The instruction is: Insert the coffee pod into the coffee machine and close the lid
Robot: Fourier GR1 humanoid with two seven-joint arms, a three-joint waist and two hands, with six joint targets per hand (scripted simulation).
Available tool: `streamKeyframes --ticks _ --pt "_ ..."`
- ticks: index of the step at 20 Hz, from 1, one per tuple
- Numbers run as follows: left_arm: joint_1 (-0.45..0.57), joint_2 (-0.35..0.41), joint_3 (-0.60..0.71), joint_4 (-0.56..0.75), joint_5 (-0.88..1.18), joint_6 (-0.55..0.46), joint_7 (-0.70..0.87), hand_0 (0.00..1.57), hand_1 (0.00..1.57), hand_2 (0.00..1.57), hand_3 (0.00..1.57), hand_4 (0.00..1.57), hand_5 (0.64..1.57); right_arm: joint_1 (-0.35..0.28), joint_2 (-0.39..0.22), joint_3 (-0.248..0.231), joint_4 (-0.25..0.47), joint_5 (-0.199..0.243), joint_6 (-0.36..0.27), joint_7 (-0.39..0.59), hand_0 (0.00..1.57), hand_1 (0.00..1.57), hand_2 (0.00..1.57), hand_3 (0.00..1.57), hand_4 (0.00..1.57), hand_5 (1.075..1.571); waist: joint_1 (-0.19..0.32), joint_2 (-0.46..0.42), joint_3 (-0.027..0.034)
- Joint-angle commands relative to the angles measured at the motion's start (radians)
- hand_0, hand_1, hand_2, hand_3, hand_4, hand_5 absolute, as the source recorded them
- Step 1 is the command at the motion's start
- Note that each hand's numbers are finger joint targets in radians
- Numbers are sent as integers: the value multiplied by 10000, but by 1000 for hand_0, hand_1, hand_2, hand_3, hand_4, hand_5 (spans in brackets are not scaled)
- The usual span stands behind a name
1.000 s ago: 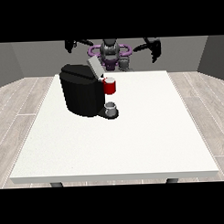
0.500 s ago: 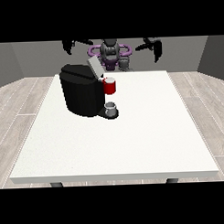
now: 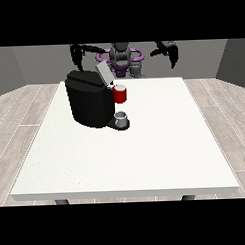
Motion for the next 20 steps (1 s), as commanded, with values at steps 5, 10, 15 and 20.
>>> streamKeyframes --ticks 5,10,15,20 --pt "966 -49 -903 -2049 378 507 568 0 0 0 0 301 1571 -795 231 385 878 253 -162 -302 0 0 0 0 0 1571 43 710 0" --pt "898 310 -512 -2944 770 -9 869 0 0 0 0 338 1571 -1543 -65 385 1308 315 5 -604 0 0 0 0 0 1571 119 1461 0" --pt "1618 103 -741 -3615 666 526 957 0 0 0 0 362 1571 -1736 -131 599 1396 207 556 -565 0 0 0 0 0 1571 -343 1576 -1" --pt "1544 1165 213 -3169 1237 162 543 0 0 0 0 309 1571 -2057 437 1144 1050 513 150 -242 0 0 0 0 129 1571 -846 1715 -4"
